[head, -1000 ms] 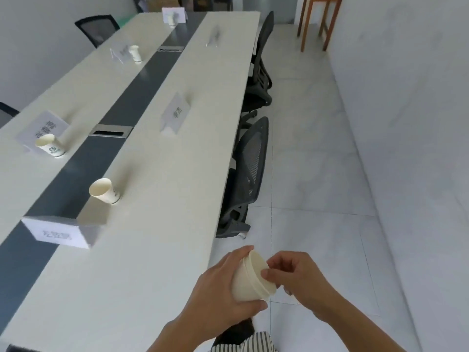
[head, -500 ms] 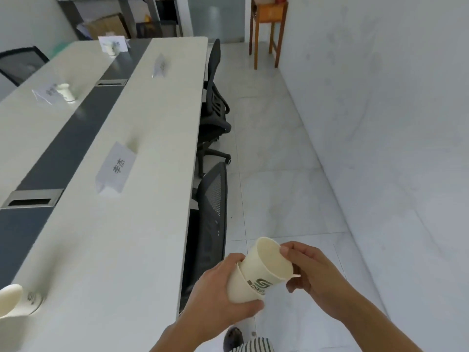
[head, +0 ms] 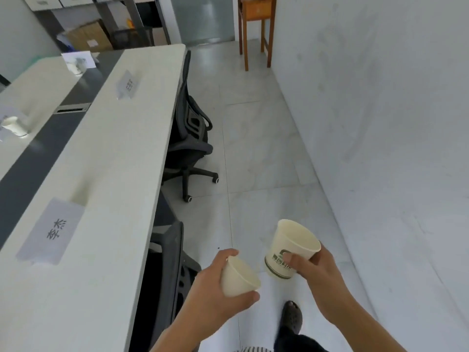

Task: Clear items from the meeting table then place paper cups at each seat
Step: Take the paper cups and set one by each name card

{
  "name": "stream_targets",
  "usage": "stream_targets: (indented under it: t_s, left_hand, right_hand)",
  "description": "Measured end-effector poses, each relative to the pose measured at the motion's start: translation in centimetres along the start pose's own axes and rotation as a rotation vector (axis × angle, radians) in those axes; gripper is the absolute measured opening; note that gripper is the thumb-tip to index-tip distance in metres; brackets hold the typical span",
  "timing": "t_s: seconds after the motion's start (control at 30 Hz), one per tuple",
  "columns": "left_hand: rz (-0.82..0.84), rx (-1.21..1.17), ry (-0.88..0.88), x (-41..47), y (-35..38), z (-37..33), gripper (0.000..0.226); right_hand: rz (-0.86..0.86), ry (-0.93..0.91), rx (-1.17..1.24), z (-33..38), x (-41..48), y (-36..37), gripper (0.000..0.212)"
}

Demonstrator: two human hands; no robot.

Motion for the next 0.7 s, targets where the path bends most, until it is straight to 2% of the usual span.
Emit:
stream_targets:
  t_s: [0.1, 0.27, 0.57, 0.7]
  left_hand:
    - [-0.078, -0.096, -0.037, 3.5, -1.1, -3.3, 0.068]
    - [-0.213, -0.206, -0.105, 7.8, -3.6, -4.9, 0.066]
    - [-0.406, -0.376, -0.21, 18.9, -12.4, -3.5, 0.065]
    - [-0.432, -0.406, -0.22, 23.6, -18.0, -4.8, 0.064]
  right_hand:
    - [0.021, -0.037, -0.038, 2.2, 6.6, -2.9, 0.073]
    - [0.177, -0.042, -0.239, 3.9, 15.6, -2.9, 0.067]
    - [0.408, -0.079, -0.423, 3.8, 30.1, 6.7, 0.046]
    - [0.434, -0.102, -0.446, 5.9, 36.6, 11.7, 0.057]
Point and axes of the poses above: each hand's wrist, its own x-axis towards the middle knuckle, its own y-axis out of the palm, z = x × y, the point moved 4 cm from there along x, towards the middle knuckle, and after that the axes turned 12 degrees about -y, right-handed, at the moved point
